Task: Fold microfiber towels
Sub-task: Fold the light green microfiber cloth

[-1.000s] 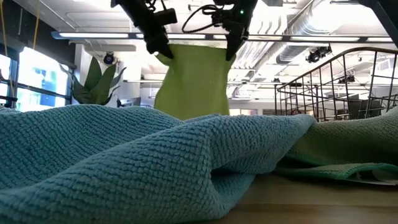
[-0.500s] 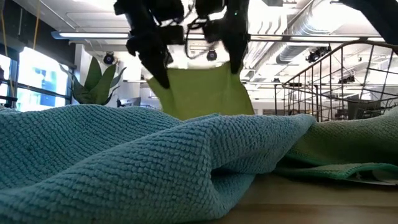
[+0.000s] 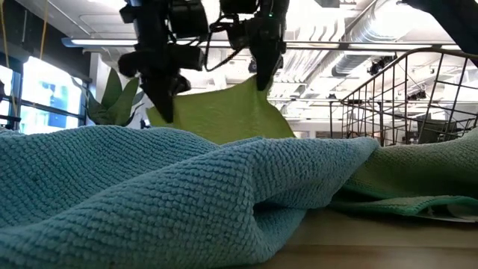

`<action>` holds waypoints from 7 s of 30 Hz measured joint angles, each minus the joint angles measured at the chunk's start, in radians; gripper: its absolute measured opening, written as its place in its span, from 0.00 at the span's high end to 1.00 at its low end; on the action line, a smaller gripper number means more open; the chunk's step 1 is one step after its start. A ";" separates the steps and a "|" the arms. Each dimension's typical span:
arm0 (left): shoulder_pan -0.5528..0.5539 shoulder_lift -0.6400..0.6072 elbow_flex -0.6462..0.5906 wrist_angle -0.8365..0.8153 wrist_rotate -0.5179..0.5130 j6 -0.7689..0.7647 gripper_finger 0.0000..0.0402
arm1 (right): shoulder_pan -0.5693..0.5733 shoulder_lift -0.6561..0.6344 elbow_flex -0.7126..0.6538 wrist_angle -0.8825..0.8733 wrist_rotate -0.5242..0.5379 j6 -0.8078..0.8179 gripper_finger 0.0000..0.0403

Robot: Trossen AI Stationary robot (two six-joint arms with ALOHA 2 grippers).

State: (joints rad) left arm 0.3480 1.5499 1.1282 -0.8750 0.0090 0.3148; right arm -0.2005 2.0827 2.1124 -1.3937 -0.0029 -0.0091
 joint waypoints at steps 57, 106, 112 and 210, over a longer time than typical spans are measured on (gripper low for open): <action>-0.096 -0.003 -0.069 0.188 0.097 -0.021 1.00 | 0.094 0.040 -0.198 -0.022 -0.278 0.047 1.00; 0.183 0.165 -0.068 0.457 0.005 0.106 1.00 | -0.184 0.037 -0.414 0.214 -0.052 -0.148 0.99; 0.184 0.165 -0.068 0.457 -0.017 0.107 1.00 | -0.183 0.037 -0.414 0.220 -0.057 -0.123 0.87; 0.103 0.039 -0.348 0.643 0.039 -0.250 0.61 | -0.087 0.010 -0.472 0.334 0.022 0.062 0.61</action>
State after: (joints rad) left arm 0.4507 1.5885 0.7800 -0.2322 0.0477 0.0647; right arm -0.2878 2.0930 1.6405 -1.0593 0.0193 0.0530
